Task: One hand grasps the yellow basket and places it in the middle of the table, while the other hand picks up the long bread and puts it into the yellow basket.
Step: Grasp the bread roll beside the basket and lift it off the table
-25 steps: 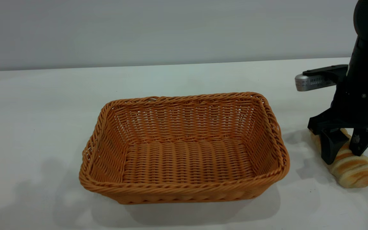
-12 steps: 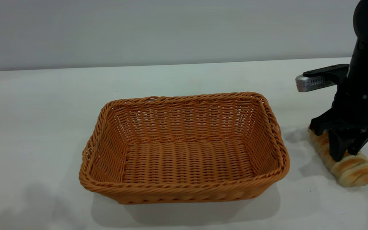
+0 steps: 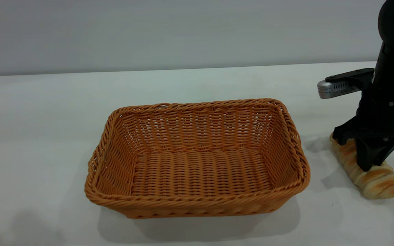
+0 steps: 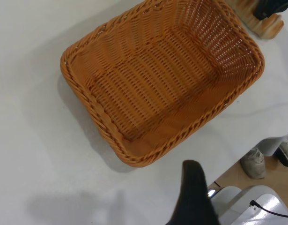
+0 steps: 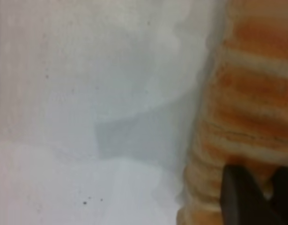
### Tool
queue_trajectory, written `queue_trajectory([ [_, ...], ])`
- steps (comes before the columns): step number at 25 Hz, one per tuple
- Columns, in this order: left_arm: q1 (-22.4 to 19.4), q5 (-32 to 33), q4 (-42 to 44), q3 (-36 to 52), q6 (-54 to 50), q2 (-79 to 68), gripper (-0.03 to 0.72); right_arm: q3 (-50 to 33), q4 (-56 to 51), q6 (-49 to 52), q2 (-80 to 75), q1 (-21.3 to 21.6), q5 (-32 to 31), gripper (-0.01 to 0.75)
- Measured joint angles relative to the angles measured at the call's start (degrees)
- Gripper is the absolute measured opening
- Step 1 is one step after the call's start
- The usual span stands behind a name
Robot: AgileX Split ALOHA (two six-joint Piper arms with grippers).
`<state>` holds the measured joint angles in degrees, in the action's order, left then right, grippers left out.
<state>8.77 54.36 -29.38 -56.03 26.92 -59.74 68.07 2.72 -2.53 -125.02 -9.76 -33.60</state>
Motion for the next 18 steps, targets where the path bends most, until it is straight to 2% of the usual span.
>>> queue_trajectory([
  [3,0.0,0.0,0.0,0.0,-0.06,0.0,0.586,0.0,0.75,0.03,0.0,0.0,-0.19,0.05],
  [5,0.0,0.0,0.0,0.0,-0.18,0.0,0.586,0.0,0.97,0.03,0.0,0.0,-0.19,0.023],
  [18,0.0,0.0,-0.02,0.0,-0.18,0.0,0.586,0.13,1.19,0.07,0.0,0.0,-1.66,0.015],
])
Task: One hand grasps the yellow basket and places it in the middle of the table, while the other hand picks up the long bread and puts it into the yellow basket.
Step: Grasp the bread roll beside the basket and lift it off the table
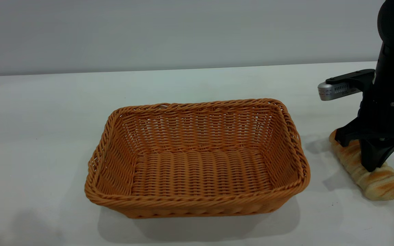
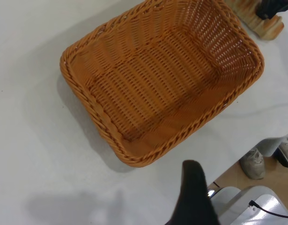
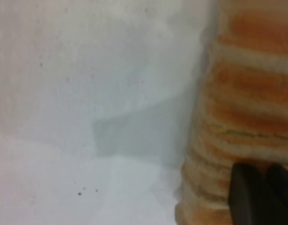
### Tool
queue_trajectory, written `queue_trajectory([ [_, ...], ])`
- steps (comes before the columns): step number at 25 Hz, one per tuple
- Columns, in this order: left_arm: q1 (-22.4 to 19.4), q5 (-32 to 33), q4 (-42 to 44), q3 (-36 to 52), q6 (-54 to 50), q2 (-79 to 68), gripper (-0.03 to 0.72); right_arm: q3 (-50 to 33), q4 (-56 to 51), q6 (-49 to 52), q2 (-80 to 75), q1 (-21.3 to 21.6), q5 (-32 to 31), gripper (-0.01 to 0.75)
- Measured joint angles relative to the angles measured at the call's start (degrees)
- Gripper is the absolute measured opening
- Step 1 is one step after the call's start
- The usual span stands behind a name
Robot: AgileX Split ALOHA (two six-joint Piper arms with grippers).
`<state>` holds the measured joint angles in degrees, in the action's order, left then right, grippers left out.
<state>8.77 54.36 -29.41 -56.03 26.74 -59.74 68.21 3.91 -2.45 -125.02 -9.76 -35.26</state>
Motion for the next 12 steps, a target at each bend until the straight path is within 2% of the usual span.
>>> queue_trajectory([
  [12,0.0,0.0,0.0,0.0,-0.47,0.0,0.586,6.58,0.11,0.0,6.73,0.0,-8.74,0.015],
])
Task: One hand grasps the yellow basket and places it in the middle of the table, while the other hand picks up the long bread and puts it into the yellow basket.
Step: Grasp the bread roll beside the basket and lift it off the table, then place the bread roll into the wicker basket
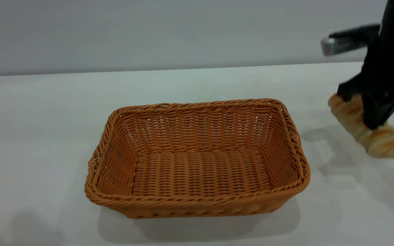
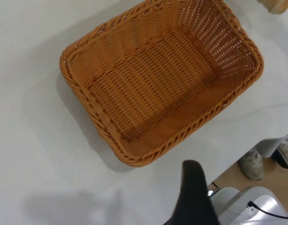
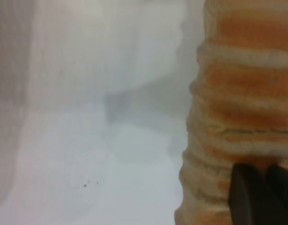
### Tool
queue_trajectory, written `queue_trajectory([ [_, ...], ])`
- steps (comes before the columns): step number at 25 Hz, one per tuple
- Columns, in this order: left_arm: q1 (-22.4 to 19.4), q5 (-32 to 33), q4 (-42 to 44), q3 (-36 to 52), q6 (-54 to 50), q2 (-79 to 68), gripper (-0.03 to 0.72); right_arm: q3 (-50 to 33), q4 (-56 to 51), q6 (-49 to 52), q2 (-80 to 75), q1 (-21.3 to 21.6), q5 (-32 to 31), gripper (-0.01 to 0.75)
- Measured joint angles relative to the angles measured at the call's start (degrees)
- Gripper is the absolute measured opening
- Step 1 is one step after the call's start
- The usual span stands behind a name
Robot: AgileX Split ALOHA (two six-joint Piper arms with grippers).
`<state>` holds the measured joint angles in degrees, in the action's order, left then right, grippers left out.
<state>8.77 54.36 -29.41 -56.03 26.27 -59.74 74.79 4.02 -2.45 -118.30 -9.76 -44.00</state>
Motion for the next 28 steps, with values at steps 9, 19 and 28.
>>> queue_trajectory([
  [9,0.0,-0.04,0.0,0.0,0.0,0.0,0.586,0.76,-0.37,-0.22,7.09,-4.74,-4.16,0.015],
  [19,0.0,-0.07,0.0,0.0,-0.04,0.0,0.586,0.8,-5.31,-2.16,10.94,-18.92,-1.93,0.015],
  [28,0.0,-0.07,0.0,0.01,-0.22,0.0,0.586,0.8,-8.56,-4.44,3.89,-24.38,5.74,0.015],
])
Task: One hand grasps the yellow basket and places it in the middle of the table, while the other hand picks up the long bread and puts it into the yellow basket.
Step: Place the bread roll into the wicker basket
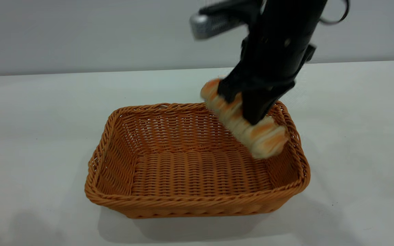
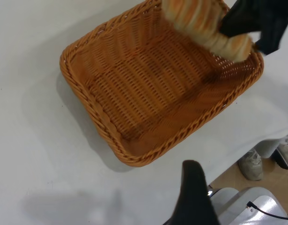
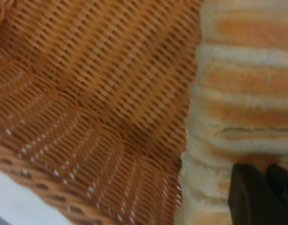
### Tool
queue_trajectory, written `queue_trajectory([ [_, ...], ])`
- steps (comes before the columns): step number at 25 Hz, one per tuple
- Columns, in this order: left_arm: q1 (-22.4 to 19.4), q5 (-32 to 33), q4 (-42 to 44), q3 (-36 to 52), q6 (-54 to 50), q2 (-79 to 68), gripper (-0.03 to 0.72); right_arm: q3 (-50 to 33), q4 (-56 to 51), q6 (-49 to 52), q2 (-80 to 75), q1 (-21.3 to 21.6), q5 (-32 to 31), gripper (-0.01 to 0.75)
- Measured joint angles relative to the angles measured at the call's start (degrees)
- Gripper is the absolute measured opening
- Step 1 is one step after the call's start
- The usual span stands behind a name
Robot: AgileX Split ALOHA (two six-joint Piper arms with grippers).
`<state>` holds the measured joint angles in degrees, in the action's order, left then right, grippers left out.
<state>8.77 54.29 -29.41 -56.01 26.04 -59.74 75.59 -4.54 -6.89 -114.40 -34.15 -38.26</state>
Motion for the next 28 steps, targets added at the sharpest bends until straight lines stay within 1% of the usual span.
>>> queue_trajectory([
  [6,0.0,0.0,0.0,0.05,0.0,0.0,0.586,0.0,-1.47,-1.26,-5.03,-0.12,3.61,0.021],
  [9,0.0,0.0,0.0,0.05,0.0,0.0,0.586,0.0,-1.76,-2.85,-6.27,-0.12,5.0,0.053],
  [11,0.0,0.0,0.0,0.05,0.0,0.0,0.586,0.0,-1.76,-3.44,-6.48,-0.12,6.04,0.106],
  [12,0.0,0.0,0.0,0.05,0.0,0.0,0.586,0.02,-1.76,-3.58,-6.48,-0.12,6.47,0.15],
  [17,0.0,0.05,0.23,0.05,0.0,0.0,0.586,0.02,-1.76,-3.97,-6.48,-0.12,7.33,0.418],
  [19,0.0,0.05,1.26,0.05,-0.11,0.0,0.586,0.02,-1.76,-4.03,-6.48,-0.12,7.21,0.485],
  [20,0.0,0.05,2.01,0.05,-0.38,0.0,0.586,0.02,-1.76,-4.1,-6.48,-0.12,7.03,0.506],
  [22,0.0,0.05,3.69,0.05,-1.6,0.0,0.586,0.02,-1.76,-5.09,-6.48,-0.12,6.7,0.525],
  [28,0.0,-0.01,10.29,1.29,-6.88,3.16,0.586,0.02,-1.22,-6.62,-5.42,-0.12,6.43,0.526],
])
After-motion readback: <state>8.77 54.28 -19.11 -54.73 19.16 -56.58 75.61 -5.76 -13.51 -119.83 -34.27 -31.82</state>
